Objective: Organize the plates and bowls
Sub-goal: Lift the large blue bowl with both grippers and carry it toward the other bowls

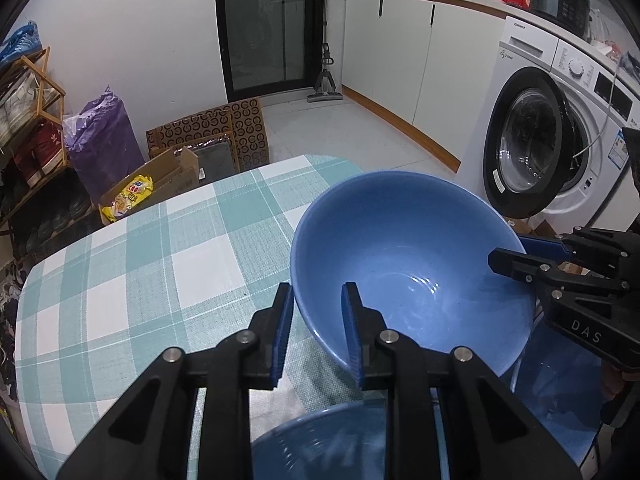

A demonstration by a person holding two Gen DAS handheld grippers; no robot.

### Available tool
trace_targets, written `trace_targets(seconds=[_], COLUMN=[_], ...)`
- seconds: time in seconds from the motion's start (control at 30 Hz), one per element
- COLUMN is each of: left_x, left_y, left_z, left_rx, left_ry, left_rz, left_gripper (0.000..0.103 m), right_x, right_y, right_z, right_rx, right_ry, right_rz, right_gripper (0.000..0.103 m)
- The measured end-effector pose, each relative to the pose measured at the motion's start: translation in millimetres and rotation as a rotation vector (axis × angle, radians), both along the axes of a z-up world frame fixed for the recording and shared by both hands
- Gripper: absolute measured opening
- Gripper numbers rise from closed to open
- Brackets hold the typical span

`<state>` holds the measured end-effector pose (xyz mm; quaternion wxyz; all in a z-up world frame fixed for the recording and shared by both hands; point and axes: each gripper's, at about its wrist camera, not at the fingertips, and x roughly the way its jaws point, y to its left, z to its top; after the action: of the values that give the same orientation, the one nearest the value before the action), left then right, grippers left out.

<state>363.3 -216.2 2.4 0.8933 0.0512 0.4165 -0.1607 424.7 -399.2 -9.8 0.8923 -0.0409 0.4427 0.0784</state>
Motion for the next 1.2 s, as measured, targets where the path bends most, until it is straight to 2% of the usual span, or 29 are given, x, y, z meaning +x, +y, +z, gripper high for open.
trace_targets(seconds=[1.2], left_x=[-46.1], left_y=[-0.6], left_z=[58.8], left_rx=[-0.034], left_ry=[-0.108], left_rz=[-0.016], left_gripper=[0.023], right_x=[-64.1], right_y=[0.7], right_z=[73.6], right_rx=[-0.006], right_ry=[-0.127], right_rz=[-0.007], right_gripper=[0.024])
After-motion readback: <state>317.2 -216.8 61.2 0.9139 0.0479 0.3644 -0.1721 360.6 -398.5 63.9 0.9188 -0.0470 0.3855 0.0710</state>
